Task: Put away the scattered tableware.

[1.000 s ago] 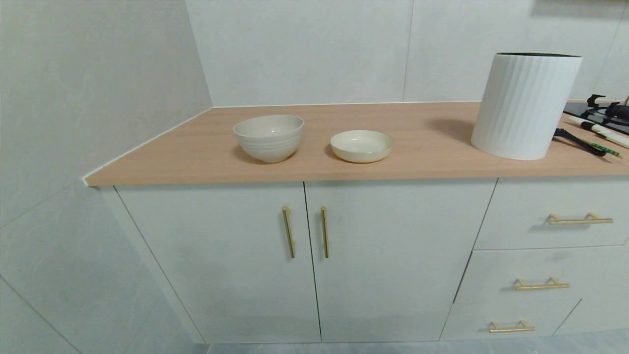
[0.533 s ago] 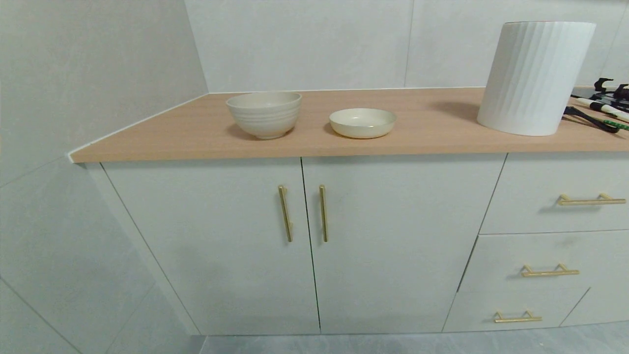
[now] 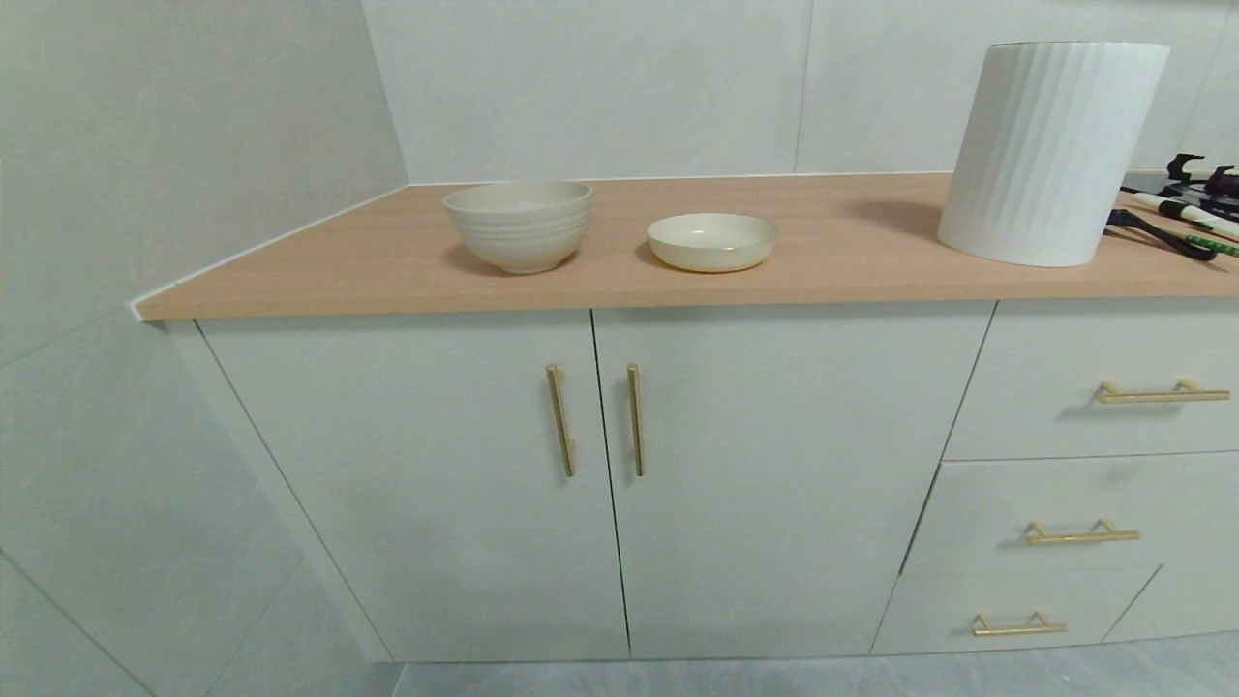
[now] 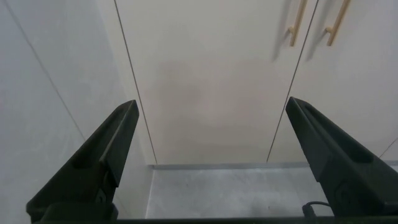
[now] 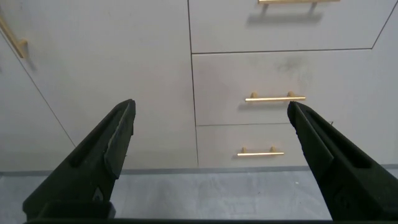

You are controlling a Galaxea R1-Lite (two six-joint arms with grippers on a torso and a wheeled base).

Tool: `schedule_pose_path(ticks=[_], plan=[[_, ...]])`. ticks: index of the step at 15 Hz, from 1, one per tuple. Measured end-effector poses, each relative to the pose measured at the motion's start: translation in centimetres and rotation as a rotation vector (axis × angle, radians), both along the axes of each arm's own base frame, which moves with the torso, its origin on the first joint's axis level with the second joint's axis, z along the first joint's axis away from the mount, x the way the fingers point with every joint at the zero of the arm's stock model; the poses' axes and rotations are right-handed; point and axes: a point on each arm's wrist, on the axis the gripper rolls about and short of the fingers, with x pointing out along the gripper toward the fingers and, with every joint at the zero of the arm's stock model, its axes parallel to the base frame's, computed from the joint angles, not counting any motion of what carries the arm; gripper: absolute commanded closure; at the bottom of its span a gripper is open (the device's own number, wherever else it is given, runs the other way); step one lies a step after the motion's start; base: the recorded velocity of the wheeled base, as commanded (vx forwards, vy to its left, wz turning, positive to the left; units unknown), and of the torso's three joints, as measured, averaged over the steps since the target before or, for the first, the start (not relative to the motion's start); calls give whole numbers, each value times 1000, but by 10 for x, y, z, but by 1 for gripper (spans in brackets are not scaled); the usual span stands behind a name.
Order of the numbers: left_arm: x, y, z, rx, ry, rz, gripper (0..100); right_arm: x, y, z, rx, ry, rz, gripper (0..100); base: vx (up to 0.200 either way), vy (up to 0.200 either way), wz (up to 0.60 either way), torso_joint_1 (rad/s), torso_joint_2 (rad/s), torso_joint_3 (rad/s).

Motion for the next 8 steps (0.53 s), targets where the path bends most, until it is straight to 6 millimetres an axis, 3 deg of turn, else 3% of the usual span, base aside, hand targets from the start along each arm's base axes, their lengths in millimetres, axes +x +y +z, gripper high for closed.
schedule_pose_path(ticks=[4,8], plan=[[0,0,0,0,0,0,0,0,0,0,0,0,0,0,0,200,0,1,11,4],[0,0,0,0,0,0,0,0,0,0,0,0,-1,0,0,0,0,0,0,0]])
